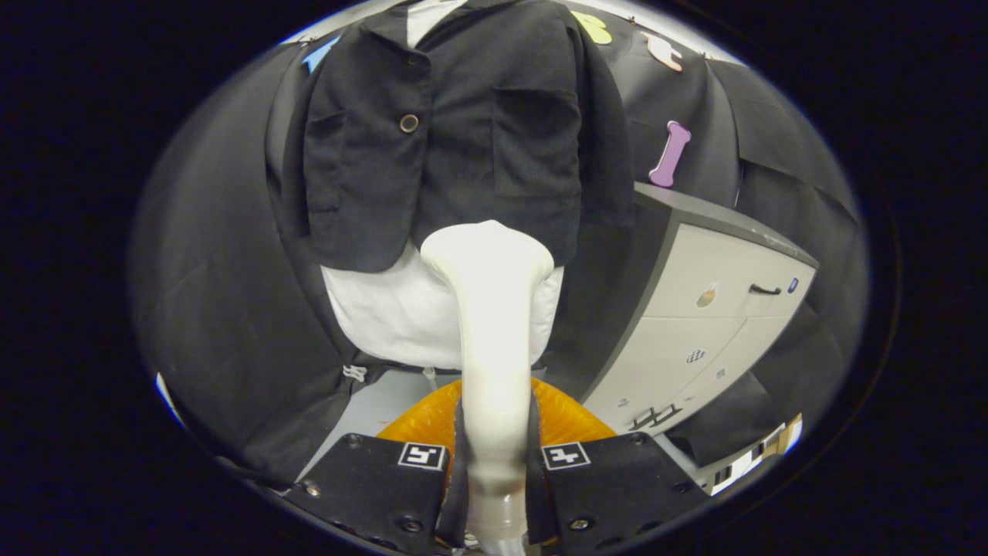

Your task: Iron the clothes twice with a garment steamer, once on the left side and once on the right side.

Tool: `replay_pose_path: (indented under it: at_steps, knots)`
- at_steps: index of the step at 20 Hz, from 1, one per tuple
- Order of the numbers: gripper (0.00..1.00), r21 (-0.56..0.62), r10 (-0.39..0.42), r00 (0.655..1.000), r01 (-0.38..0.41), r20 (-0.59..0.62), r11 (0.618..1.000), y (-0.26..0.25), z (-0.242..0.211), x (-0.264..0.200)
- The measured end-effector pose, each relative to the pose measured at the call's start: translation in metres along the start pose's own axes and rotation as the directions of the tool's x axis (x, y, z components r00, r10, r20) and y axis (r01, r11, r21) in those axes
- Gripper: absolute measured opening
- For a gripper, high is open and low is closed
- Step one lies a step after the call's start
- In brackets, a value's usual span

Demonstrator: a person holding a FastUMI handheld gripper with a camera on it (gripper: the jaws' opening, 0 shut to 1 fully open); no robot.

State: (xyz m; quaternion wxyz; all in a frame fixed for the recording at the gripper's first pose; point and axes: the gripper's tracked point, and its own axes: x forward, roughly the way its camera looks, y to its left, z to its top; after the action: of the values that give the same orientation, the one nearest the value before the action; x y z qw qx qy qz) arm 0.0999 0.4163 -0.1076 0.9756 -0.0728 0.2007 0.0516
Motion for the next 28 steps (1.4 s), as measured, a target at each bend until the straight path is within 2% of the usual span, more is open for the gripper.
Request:
replay_pose_path:
  at_steps: [4, 8, 13, 16, 22, 26, 28]
  knots:
    - [0.32, 0.007, 0.019, 0.991, -0.020, 0.132, 1.000, 0.025, 0.054, -0.039]
    - [0.32, 0.027, 0.035, 0.951, -0.045, 0.306, 0.999, 0.049, 0.125, -0.085]
    - [0.32, 0.006, 0.073, 0.856, -0.088, 0.511, 0.996, 0.078, 0.211, -0.139]
    - [0.32, -0.029, 0.103, 0.812, -0.105, 0.575, 0.994, 0.102, 0.249, -0.150]
    - [0.32, -0.098, 0.150, 0.697, -0.113, 0.702, 0.989, 0.153, 0.322, -0.166]
    - [0.32, -0.113, 0.129, 0.626, -0.066, 0.769, 0.991, 0.173, 0.382, -0.164]
    - [0.32, -0.124, 0.118, 0.612, -0.031, 0.782, 0.992, 0.183, 0.402, -0.154]
